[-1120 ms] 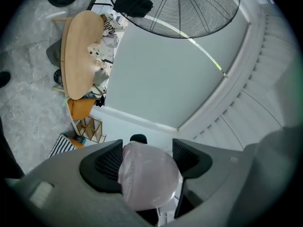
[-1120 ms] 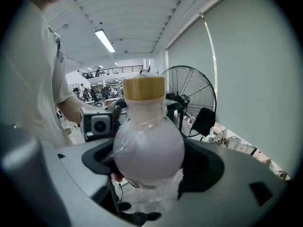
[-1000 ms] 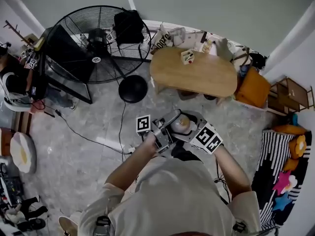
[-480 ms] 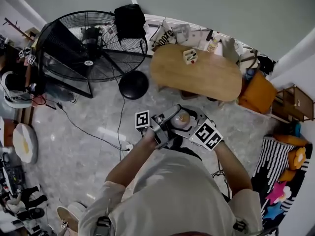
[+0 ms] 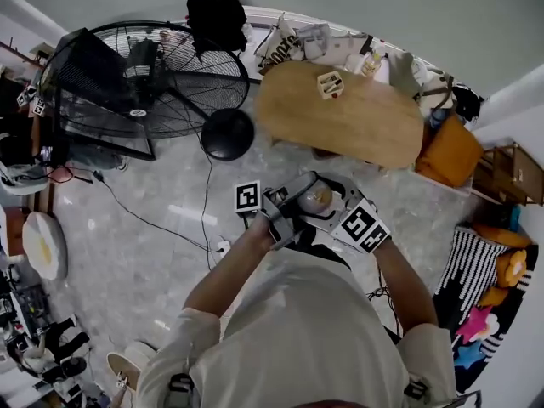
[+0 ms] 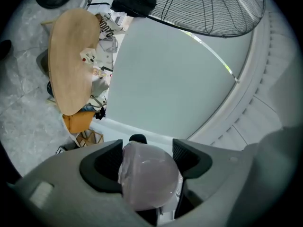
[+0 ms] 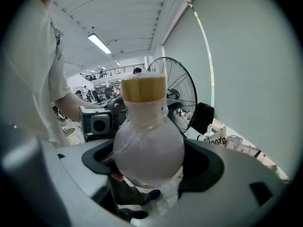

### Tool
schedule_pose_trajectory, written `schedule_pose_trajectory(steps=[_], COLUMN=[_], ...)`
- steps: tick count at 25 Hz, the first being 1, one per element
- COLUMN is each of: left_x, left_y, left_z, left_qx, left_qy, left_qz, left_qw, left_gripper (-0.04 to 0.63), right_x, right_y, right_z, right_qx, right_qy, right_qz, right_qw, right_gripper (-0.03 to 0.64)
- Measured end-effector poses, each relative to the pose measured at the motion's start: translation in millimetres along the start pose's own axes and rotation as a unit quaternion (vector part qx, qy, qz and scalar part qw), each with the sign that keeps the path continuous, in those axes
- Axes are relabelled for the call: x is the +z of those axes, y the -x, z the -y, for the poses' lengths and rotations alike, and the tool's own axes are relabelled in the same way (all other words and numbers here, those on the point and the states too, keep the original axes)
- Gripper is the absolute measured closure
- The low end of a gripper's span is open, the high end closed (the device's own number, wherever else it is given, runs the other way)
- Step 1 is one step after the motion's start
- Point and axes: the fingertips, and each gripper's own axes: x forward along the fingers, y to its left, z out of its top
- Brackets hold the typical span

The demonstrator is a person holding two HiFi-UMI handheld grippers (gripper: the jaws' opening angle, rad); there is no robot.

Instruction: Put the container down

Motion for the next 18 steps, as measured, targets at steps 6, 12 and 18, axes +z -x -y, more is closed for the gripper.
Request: schedule_pose_trajectory(steps=[6,12,18], left_x=[60.6,117.3,153.1], left_y=[-16.5,-23.1,-37.0], left_z=[-11.8,-35.0,-54.1], left_qx=[0.013,0.018,0.025], left_qy=[0.018,0.036,0.047], left_qz=[-0.019,-0.033,-0.050], left_qw=[0.9996,0.9986,0.9973], left_gripper=[0.268,0.268,0.268], right_x=[-0.1,-11.1,-19.9], right_y=[-37.2,-78.5,-98.5], right_z=[54.3,99.4,136.0], right_qx=[-0.014,-0.026,-0.039], right_qy=[-0.018,-0.035,-0.050], right_qz=[-0.017,-0.023,-0.005], right_qw=[1.000,0.999,0.998], right_gripper=[0.225,0.225,0.225])
